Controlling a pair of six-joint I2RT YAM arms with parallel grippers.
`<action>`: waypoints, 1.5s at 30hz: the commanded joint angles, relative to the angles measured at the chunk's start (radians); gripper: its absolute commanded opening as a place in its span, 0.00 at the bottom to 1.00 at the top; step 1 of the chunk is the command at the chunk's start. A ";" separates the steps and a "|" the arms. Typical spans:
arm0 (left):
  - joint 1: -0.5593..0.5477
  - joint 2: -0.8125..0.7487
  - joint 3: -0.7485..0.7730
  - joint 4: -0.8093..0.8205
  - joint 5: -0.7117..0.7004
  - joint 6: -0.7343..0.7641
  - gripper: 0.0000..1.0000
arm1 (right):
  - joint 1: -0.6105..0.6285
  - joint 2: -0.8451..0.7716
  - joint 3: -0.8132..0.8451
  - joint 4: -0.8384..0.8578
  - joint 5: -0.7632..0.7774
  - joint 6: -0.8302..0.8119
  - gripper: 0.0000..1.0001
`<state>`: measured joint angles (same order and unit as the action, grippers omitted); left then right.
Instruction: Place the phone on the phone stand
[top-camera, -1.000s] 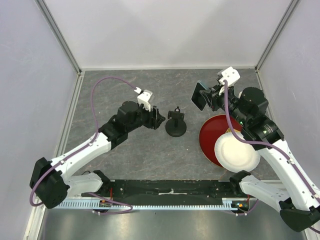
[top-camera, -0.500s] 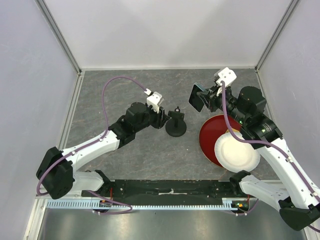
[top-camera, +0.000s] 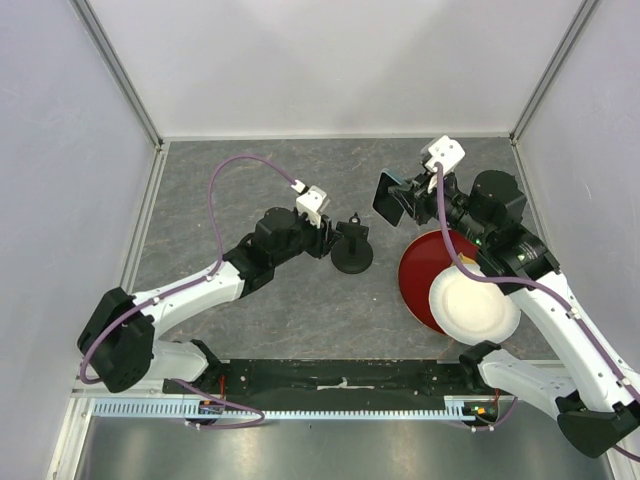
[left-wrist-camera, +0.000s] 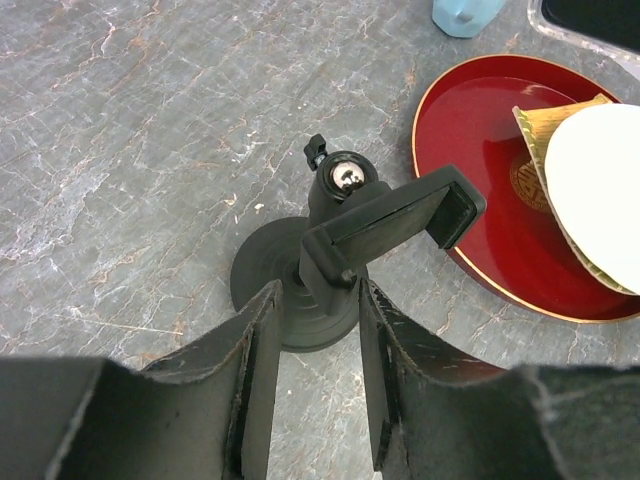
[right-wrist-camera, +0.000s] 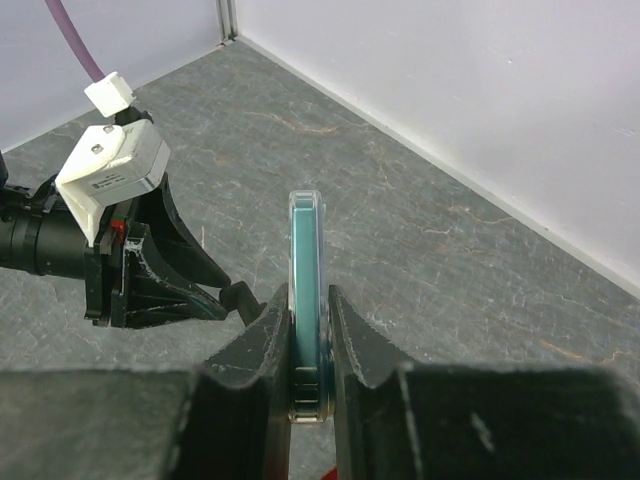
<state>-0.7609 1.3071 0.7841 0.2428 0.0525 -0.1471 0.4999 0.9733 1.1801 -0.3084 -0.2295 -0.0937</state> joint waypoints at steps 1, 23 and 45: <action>-0.008 0.017 0.000 0.084 -0.011 0.030 0.41 | -0.001 -0.007 0.007 0.100 -0.031 -0.027 0.00; -0.008 0.041 -0.017 0.125 -0.014 0.061 0.13 | -0.001 0.018 0.010 0.062 -0.189 -0.078 0.00; -0.003 0.058 -0.016 0.110 0.084 0.185 0.02 | -0.040 0.134 -0.082 0.091 -0.849 -0.386 0.00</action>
<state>-0.7586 1.3544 0.7784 0.3435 0.0631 -0.0261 0.4606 1.0451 1.1027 -0.3168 -0.8906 -0.3580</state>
